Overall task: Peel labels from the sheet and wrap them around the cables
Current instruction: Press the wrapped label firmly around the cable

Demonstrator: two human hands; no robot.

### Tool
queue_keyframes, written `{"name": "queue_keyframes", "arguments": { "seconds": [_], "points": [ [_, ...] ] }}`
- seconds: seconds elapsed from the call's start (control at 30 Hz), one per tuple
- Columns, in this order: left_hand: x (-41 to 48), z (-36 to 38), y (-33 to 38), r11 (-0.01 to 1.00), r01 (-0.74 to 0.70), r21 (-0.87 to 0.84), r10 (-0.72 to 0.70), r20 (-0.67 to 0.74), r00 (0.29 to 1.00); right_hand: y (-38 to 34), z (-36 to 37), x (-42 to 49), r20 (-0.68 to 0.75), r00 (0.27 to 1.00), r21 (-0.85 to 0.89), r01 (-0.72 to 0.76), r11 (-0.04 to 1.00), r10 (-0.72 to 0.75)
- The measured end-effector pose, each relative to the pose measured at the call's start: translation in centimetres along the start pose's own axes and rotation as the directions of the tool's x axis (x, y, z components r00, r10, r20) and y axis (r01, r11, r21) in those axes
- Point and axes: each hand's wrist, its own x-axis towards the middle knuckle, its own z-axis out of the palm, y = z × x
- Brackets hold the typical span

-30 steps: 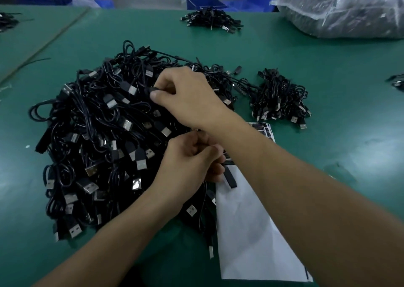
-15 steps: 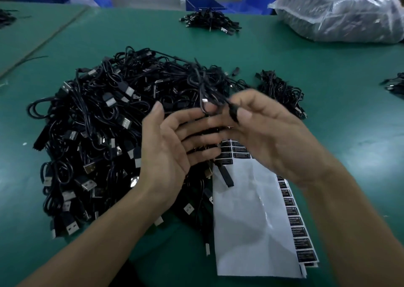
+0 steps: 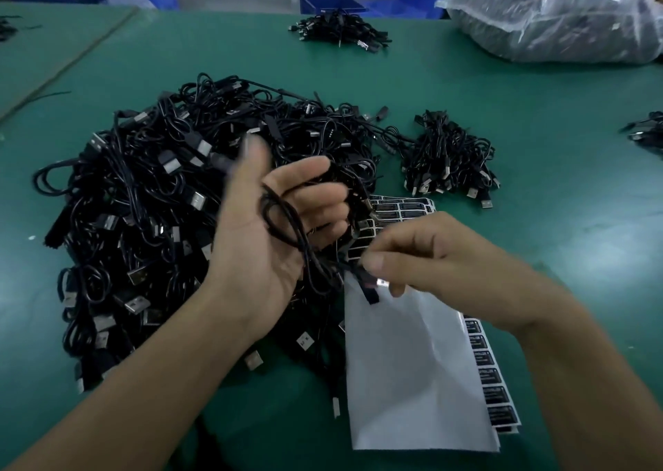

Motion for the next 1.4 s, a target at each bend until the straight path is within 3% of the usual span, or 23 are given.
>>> {"name": "queue_keyframes", "arguments": {
  "seconds": [0.07,0.17,0.23,0.33,0.43,0.53,0.7,0.9,0.97,1.03,1.1,1.17,1.27,1.4],
  "points": [
    [0.1,0.2,-0.1,1.0,-0.004,0.029,0.006,-0.07,0.998,0.4,0.3,0.5,-0.141,0.989,-0.023,-0.041,0.999,0.037],
    [0.0,0.1,0.0,0.995,0.1,0.001,-0.1,-0.051,0.994,1.4,0.2,2.4,-0.51,0.856,-0.095,-0.154,0.984,0.084],
    [-0.1,-0.1,0.1,0.982,0.191,0.003,-0.191,0.017,0.981,1.5,0.4,3.8,-0.535,0.841,-0.223,-0.239,0.945,0.086],
    [-0.1,-0.2,0.1,0.951,0.298,0.086,-0.305,0.092,0.948,1.8,0.8,5.5,-0.502,0.863,-0.3,-0.223,0.927,0.046],
    [-0.4,-0.2,0.3,0.881,0.409,0.237,-0.453,0.176,0.874,1.8,0.7,6.2,-0.58,0.814,-0.231,-0.192,0.954,0.024],
    [-0.8,0.0,0.0,0.824,0.426,0.373,-0.525,0.221,0.822,1.0,0.3,6.4,-0.675,0.737,-0.129,-0.067,0.989,-0.038],
    [-0.9,0.0,-1.7,0.8,0.355,0.483,-0.503,0.217,0.837,-1.6,0.0,6.9,-0.591,0.8,-0.041,0.1,0.994,-0.105],
    [-0.3,-0.9,-2.5,0.81,0.358,0.465,-0.48,0.173,0.86,-3.4,0.5,8.0,-0.543,0.824,0.144,0.283,0.948,-0.163],
    [-0.2,-0.7,-2.7,0.811,0.404,0.423,-0.496,0.132,0.858,-3.6,0.8,8.3,-0.37,0.902,-0.057,0.219,0.974,-0.224],
    [-0.1,-0.6,-2.6,0.809,0.439,0.39,-0.512,0.102,0.853,-3.3,0.6,8.0,-0.12,0.974,-0.336,0.144,0.931,-0.194],
    [0.1,-0.5,-2.5,0.816,0.449,0.364,-0.514,0.101,0.852,-3.1,0.0,7.2,-0.004,0.991,-0.414,0.123,0.902,-0.137],
    [0.1,-0.5,-2.6,0.826,0.44,0.352,-0.504,0.114,0.856,-2.6,-0.6,6.1,-0.045,0.99,-0.361,0.108,0.926,-0.133],
    [-0.1,-0.6,-2.7,0.84,0.392,0.374,-0.469,0.139,0.872,-1.4,-1.4,4.5,-0.332,0.939,-0.198,0.024,0.98,-0.09],
    [-0.3,-0.4,-2.6,0.862,0.333,0.383,-0.419,0.166,0.893,1.0,-1.8,2.5,-0.525,0.85,-0.251,-0.216,0.944,0.055]
  ]
}}
